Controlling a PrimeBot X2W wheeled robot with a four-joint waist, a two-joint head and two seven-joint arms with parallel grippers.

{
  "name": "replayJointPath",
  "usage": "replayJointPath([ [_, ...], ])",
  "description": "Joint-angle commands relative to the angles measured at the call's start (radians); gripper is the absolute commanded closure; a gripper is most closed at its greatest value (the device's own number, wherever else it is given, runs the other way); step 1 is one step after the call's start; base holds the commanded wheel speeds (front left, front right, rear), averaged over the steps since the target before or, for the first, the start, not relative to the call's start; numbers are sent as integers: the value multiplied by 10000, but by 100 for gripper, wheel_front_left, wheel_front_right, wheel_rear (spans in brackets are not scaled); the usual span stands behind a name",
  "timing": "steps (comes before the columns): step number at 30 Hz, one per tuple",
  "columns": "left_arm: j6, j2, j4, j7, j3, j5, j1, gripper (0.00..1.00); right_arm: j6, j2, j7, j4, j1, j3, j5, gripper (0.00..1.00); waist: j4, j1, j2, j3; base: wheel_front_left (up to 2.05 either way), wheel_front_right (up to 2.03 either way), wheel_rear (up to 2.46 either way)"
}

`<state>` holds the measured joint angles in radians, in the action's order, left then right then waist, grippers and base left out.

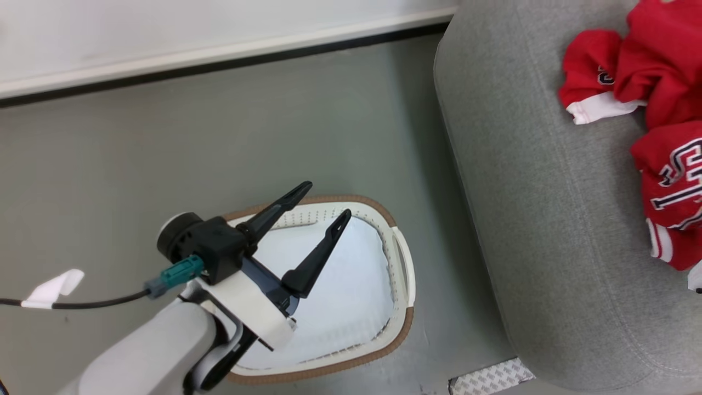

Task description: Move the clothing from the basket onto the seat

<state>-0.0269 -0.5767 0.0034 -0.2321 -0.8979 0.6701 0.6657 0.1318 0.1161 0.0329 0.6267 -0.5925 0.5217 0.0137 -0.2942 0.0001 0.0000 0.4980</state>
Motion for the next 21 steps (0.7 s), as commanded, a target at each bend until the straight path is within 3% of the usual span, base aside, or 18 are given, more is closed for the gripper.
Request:
replayJointPath([
  [1,-17,162,174,-109,-12,132,-192,0,-23,83,198,57,114,-141,210,0,-65,-1,0,-473,0,0,0],
  [8,-136,581,688,-250,156,351,-595,0,-23,270,792,-693,897,-1219,114,0,-100,-1,0,-1581,0,0,0],
  [11,-198,799,1007,-285,331,495,-852,0,-23,646,1339,-1352,1613,-1965,-95,0,-64,-1,0,-2260,0,0,0],
  [21,-392,1256,1556,-322,1495,715,-1744,0,-23,1494,3207,-4985,3510,-3263,-1436,0,504,-1,0,-3822,0,0,0],
])
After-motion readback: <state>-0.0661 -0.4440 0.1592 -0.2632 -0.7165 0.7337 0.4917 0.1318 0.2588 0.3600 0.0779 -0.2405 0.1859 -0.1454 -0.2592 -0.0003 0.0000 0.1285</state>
